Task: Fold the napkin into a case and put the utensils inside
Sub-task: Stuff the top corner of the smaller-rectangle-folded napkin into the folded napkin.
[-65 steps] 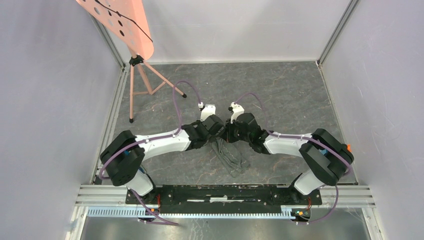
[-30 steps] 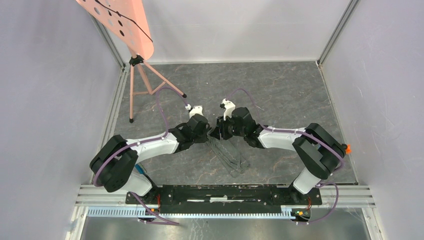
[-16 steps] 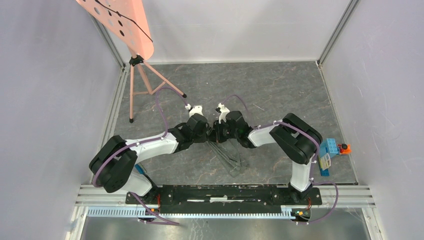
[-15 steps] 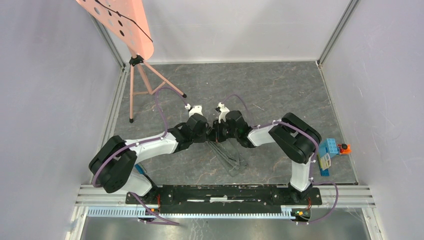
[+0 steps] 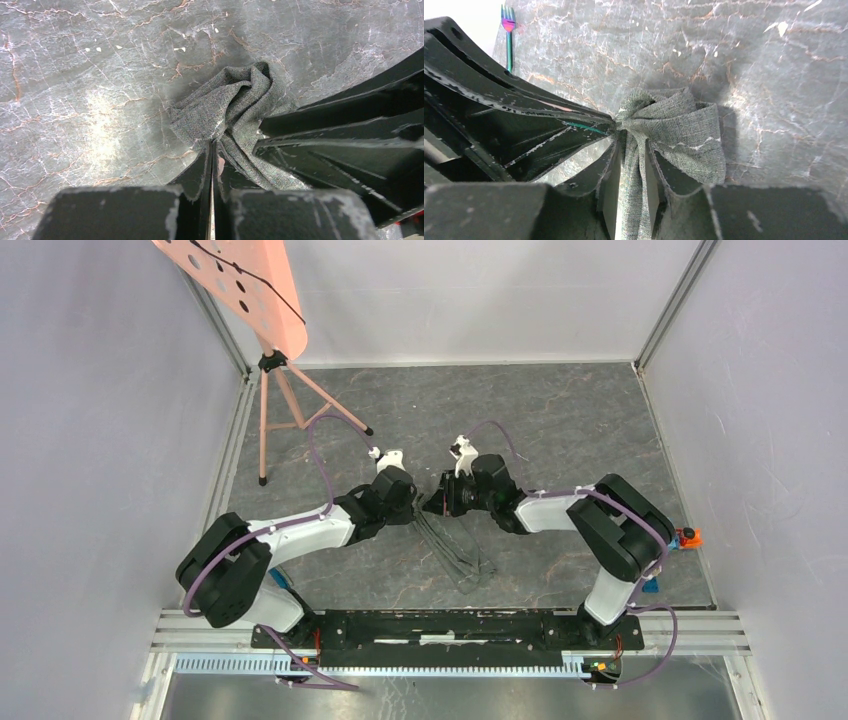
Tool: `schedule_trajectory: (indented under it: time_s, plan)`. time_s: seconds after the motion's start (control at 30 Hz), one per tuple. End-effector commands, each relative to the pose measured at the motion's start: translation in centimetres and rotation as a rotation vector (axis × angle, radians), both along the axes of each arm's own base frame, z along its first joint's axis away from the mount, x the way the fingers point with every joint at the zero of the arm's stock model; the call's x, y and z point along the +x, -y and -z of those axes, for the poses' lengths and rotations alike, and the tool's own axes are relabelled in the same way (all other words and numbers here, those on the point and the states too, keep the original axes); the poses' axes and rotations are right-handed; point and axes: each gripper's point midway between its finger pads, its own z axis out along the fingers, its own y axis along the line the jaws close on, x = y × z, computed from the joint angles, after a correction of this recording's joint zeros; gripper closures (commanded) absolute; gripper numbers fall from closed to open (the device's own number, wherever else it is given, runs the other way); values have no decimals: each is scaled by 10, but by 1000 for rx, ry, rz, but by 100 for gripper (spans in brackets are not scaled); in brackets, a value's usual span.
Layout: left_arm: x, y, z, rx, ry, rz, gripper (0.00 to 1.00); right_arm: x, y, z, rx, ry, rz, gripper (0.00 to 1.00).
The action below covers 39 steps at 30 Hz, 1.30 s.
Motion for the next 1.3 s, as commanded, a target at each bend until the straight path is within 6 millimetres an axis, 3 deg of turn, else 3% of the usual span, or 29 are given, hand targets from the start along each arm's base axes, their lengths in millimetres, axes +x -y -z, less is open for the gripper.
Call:
schedule_trajectory:
  time_s: [0.0,0.13,0.43,0.53,0.67,0.73,0.93,1.07,1.27]
  plan:
    - [6,3,-18,-35,49,0,98,4,1,-12,10,50,-23,72]
    - [7,6,-20,-44,50,12,98,10,-8,-9,42,41,-26,80]
    - [8,18,-19,-71,31,44,98,15,-40,-3,92,21,-44,80]
    - [10,22,-13,-66,13,48,98,15,-49,10,80,4,-32,77]
    - [10,16,-11,-49,8,24,98,21,-37,43,-16,-28,22,71]
    - [11,14,-14,-49,11,16,98,14,-38,32,47,-36,-6,69]
    - [14,5,-20,-19,20,12,97,4,-20,0,7,50,-53,63]
    - [14,4,-19,-18,10,15,96,9,-3,-6,-17,77,-27,60]
    - [13,6,-17,-24,3,18,96,21,-12,-7,-6,80,-40,70]
